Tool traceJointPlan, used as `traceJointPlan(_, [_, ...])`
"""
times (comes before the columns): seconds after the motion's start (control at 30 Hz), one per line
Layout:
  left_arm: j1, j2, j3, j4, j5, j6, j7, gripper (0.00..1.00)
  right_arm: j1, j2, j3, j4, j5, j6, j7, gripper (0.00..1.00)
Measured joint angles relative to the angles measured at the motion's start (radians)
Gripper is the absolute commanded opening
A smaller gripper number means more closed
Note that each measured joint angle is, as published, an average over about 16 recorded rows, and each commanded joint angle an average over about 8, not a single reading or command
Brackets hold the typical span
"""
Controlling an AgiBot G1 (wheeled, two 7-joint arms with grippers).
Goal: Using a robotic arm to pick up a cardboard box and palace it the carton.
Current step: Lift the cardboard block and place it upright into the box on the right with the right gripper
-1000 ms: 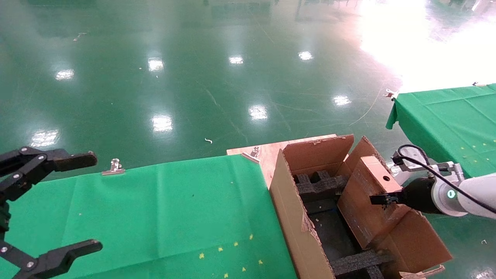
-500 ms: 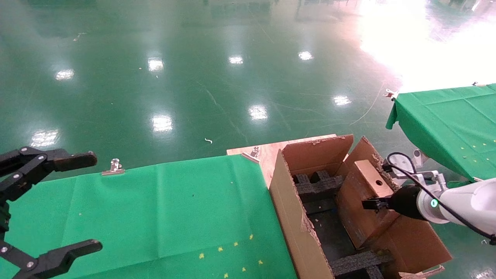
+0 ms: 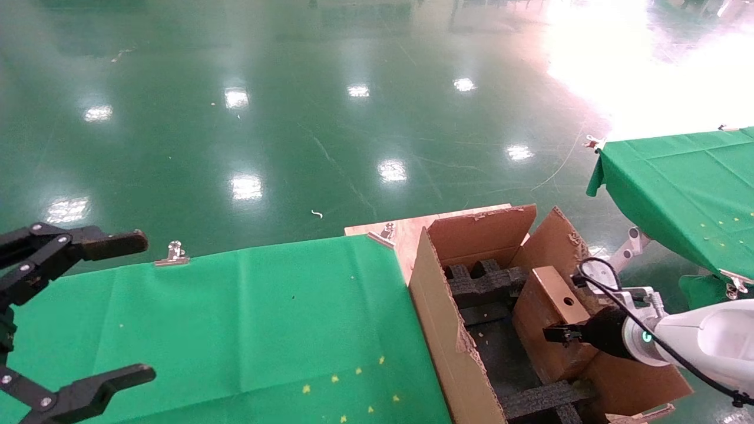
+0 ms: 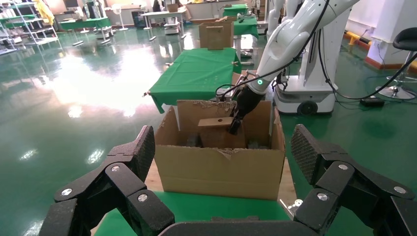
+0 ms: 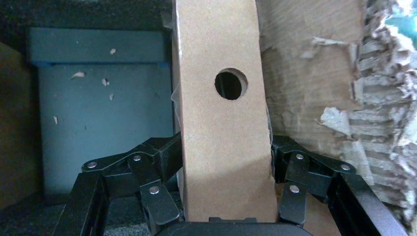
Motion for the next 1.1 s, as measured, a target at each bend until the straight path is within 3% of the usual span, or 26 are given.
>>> traceJointPlan(0.57, [0.000, 0.000, 0.001, 0.000, -0.001, 0.000, 0.000, 1.00, -0.035, -0.021, -0.015, 0.004, 0.010, -0.018, 0.016, 0.02])
traceJointPlan(0.83, [0.000, 0.000, 0.001, 0.000, -0.001, -0.001, 0.001, 1.00, -0.036, -0.023, -0.020, 0.004, 0.025, -0.021, 0.007, 0.97])
traceJointPlan(1.1, [0.000, 0.000, 0.001, 0.000, -0.001, -0.001, 0.001, 1.00, -0.031, -0.023, -0.019, -0.005, 0.033, -0.018, 0.002, 1.00])
